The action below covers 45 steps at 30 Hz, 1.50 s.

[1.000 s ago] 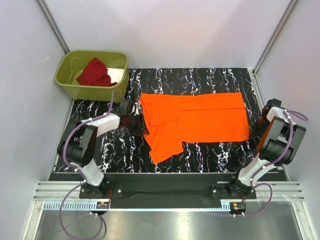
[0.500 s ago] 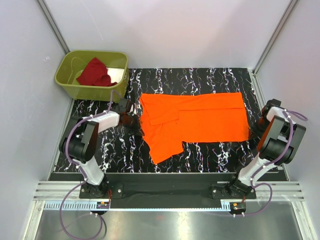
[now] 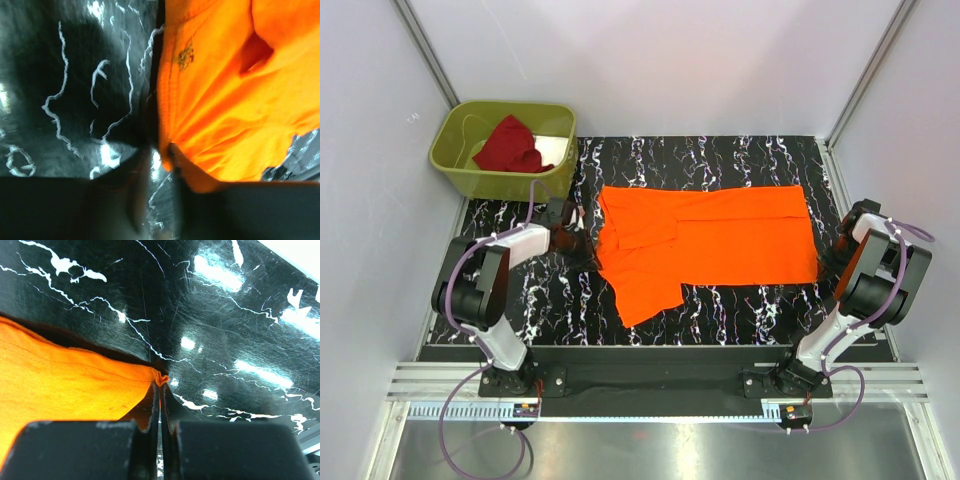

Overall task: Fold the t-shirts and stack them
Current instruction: Fold the tshirt

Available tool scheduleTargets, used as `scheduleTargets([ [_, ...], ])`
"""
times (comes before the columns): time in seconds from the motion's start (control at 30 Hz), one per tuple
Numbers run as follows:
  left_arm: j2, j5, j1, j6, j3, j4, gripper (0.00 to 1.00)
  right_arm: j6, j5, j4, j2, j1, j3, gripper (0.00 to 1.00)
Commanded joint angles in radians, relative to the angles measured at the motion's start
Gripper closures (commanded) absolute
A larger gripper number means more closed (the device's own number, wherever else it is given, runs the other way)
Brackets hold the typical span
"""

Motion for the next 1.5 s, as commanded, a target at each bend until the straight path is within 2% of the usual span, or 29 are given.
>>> scheduleTargets([
  [0.0,-0.042,-0.053,0.010,0.040,-0.031,-0.036,0.54,-0.007,0.036,-0.013,0.024,-0.005,0.001,1.00],
  [0.1,-0.074,-0.098,0.010,0.066,0.021,-0.035,0.39,-0.010,0.021,-0.013,0.026,-0.005,0.009,1.00],
  [0.17,-0.047,-0.102,0.012,0.075,0.067,-0.036,0.37,-0.011,0.015,-0.012,0.029,-0.005,0.011,1.00],
  [0.37,0.117,-0.098,0.012,0.061,0.259,-0.038,0.47,-0.014,-0.007,-0.007,0.035,-0.005,0.017,1.00],
  [0.53,0.206,-0.113,0.012,0.070,0.324,-0.039,0.49,-0.014,-0.019,-0.004,0.041,-0.005,0.021,1.00],
  [0.63,0.238,-0.113,0.013,0.073,0.353,-0.038,0.58,-0.013,-0.024,-0.001,0.047,-0.005,0.021,1.00],
  [0.77,0.248,-0.160,0.024,0.064,0.359,-0.039,0.86,-0.010,-0.012,-0.003,0.052,-0.005,0.015,1.00],
  [0.8,0.248,-0.171,0.027,0.064,0.364,-0.047,0.97,-0.008,-0.008,-0.003,0.055,-0.005,0.012,1.00],
  [0.83,0.245,-0.188,0.031,0.066,0.365,-0.065,1.00,-0.007,-0.002,-0.007,0.055,-0.005,0.012,1.00],
  [1.0,0.220,-0.295,0.041,0.093,0.348,-0.095,1.00,-0.001,0.022,-0.013,0.055,-0.005,0.014,1.00],
  [1.13,0.219,-0.297,0.047,0.099,0.347,-0.099,1.00,-0.001,0.010,-0.009,0.061,-0.005,0.011,1.00],
  [1.23,0.211,-0.296,0.047,0.103,0.347,-0.108,0.79,-0.005,0.004,-0.009,0.064,-0.005,0.011,1.00],
  [1.27,0.203,-0.294,0.047,0.107,0.336,-0.111,0.67,-0.005,-0.001,-0.010,0.062,-0.005,0.011,1.00],
  [1.37,0.131,-0.297,0.047,0.103,0.269,-0.115,0.50,-0.004,-0.005,-0.012,0.064,-0.005,0.011,1.00],
  [1.47,0.021,-0.236,0.045,0.090,0.169,-0.112,0.47,-0.005,-0.011,-0.010,0.066,-0.003,0.009,1.00],
])
